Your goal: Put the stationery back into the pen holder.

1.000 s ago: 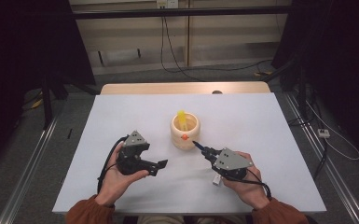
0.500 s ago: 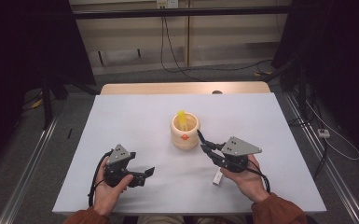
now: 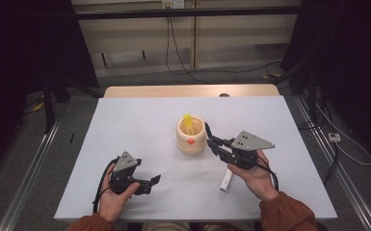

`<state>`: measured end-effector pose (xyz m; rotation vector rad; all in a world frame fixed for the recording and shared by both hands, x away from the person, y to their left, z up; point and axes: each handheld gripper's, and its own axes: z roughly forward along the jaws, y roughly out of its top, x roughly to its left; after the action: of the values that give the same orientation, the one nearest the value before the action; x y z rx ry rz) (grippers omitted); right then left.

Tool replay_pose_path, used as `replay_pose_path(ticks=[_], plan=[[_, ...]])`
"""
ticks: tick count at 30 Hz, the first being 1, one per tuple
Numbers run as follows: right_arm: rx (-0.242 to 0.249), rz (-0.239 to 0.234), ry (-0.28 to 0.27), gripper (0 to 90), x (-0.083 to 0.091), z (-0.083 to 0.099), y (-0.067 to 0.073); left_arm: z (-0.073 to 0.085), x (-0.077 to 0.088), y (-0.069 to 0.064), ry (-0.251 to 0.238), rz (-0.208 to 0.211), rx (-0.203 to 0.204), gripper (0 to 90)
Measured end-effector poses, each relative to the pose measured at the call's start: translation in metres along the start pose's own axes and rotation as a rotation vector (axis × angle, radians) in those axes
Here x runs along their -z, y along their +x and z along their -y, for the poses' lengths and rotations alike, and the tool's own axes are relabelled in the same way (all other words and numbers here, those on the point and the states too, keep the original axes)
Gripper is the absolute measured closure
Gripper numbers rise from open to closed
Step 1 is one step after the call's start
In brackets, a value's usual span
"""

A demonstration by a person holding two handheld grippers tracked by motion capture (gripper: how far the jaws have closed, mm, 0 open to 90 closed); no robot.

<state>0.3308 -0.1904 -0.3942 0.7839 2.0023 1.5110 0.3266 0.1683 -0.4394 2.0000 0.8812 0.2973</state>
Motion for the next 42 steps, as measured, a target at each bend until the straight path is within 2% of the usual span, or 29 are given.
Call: replay_pose_path(ticks=[5, 7, 13, 19, 29, 42], plan=[[-0.03, -0.002, -0.04, 80.1, -0.004, -0.011, -0.005, 0.0, 0.004, 0.004, -0.026, -0.028, 0.019, 5.5], [-0.035, -0.005, -0.053, 80.1, -0.006, -0.015, -0.007, 0.001, 0.003, 0.005, -0.023, -0.024, 0.031, 5.5], [-0.035, -0.031, -0.08, 80.0, -0.014, -0.023, -0.01, 0.0, 0.003, 0.006, -0.015, -0.02, 0.03, 5.5], [-0.059, -0.025, -0.109, 80.0, -0.02, -0.033, -0.016, 0.0, 0.003, 0.007, -0.012, -0.023, 0.027, 5.5], [-0.072, -0.014, -0.1, 80.0, -0.037, -0.04, -0.025, 0.0, 0.004, 0.007, -0.009, -0.028, 0.032, 5.6], [-0.114, 0.006, -0.123, 80.0, -0.065, -0.045, -0.035, 0.0, 0.003, 0.008, -0.004, -0.026, 0.029, 5.6]])
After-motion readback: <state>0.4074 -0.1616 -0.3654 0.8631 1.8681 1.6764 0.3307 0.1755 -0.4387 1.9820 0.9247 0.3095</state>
